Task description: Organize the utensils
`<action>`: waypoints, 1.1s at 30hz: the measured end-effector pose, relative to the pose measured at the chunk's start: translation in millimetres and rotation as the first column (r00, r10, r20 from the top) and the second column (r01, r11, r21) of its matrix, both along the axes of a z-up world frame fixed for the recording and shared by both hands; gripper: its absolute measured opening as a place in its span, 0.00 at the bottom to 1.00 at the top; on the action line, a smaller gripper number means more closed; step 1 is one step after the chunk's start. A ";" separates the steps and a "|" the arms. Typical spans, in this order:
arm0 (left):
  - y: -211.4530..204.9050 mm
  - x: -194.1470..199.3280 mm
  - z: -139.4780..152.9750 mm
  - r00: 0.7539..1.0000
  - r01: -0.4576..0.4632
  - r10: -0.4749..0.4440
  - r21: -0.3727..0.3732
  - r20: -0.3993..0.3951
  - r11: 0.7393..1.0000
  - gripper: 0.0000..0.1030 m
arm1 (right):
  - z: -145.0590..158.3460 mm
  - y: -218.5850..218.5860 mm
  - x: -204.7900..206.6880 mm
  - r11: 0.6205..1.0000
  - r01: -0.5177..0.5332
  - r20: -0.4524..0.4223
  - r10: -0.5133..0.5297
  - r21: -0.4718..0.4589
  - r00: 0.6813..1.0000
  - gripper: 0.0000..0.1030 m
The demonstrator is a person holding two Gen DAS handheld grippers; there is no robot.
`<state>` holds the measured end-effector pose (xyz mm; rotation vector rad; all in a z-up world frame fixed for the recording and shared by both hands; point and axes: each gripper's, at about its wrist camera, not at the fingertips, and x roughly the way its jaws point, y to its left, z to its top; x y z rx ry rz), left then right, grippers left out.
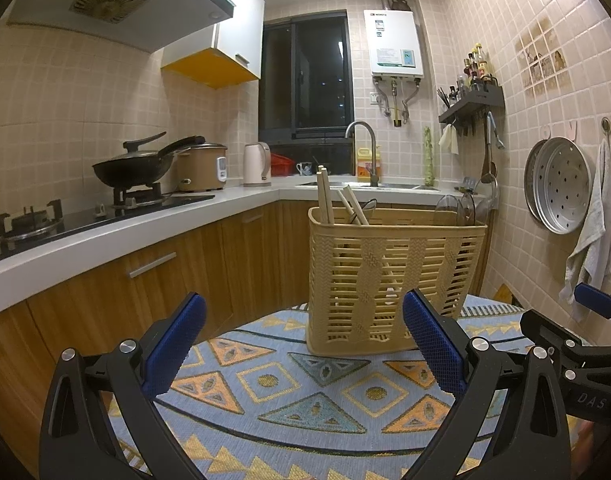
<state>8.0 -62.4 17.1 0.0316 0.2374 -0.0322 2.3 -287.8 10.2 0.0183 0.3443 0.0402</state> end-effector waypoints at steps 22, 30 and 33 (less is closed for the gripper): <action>-17.4 -9.0 -0.5 0.999 -0.014 0.008 0.111 0.052 0.994 0.93 | -1.3 -0.9 -0.3 1.000 0.003 0.002 -0.003 -0.003 1.000 0.93; -12.8 -9.2 1.6 0.998 -0.043 0.038 0.098 0.057 0.994 0.93 | -2.1 -0.1 1.4 1.000 0.000 -0.001 0.000 -0.007 1.000 0.93; -8.7 -6.3 2.2 0.998 -0.044 0.040 0.080 0.041 0.996 0.93 | -2.7 0.4 2.2 1.000 -0.001 -0.004 0.001 -0.009 1.000 0.93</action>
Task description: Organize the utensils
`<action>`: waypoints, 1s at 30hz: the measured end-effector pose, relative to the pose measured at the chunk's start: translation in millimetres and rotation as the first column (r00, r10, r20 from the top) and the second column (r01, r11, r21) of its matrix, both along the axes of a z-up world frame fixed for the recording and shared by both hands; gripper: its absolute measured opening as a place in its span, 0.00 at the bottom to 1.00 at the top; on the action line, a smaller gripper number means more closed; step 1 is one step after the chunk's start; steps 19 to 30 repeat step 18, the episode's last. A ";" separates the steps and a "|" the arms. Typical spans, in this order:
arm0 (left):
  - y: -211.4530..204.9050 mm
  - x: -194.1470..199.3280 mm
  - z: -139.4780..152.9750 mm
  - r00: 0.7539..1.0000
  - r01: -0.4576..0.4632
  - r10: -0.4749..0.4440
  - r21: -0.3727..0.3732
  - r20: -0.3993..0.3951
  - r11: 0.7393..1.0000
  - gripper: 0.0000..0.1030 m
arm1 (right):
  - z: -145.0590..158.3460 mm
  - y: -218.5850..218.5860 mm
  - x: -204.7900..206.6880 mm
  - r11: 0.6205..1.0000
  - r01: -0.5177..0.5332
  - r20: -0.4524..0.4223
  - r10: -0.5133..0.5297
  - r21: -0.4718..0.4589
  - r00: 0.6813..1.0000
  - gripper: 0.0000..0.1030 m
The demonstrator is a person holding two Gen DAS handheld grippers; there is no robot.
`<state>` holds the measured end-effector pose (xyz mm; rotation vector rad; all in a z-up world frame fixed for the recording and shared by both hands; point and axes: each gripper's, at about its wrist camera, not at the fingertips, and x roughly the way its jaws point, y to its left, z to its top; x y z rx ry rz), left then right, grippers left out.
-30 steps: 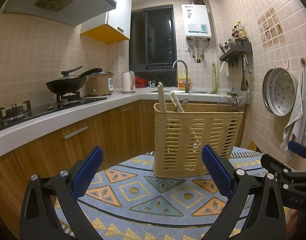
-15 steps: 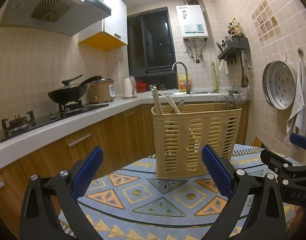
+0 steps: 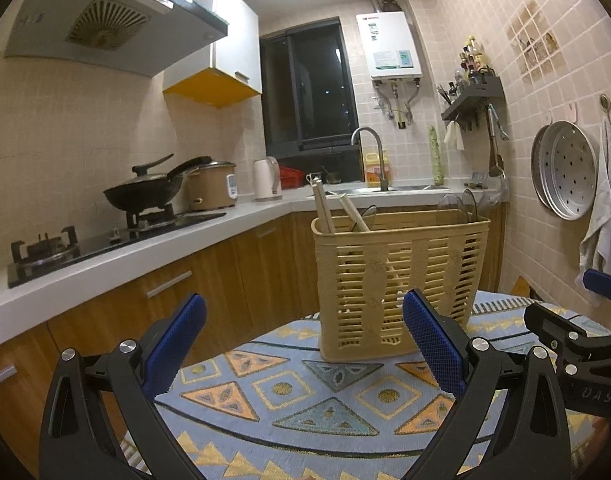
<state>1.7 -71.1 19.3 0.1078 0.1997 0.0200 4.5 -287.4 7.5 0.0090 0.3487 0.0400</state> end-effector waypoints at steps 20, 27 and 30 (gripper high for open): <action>14.1 13.9 -4.3 0.995 0.028 -0.038 -0.106 -0.091 0.994 0.93 | 0.1 -0.3 -0.9 1.000 0.005 0.000 -0.005 0.000 1.000 0.93; 14.1 13.9 -4.3 0.995 0.028 -0.038 -0.106 -0.091 0.994 0.93 | 0.1 -0.3 -0.9 1.000 0.005 0.000 -0.005 0.000 1.000 0.93; 14.1 13.9 -4.3 0.995 0.028 -0.038 -0.106 -0.091 0.994 0.93 | 0.1 -0.3 -0.9 1.000 0.005 0.000 -0.005 0.000 1.000 0.93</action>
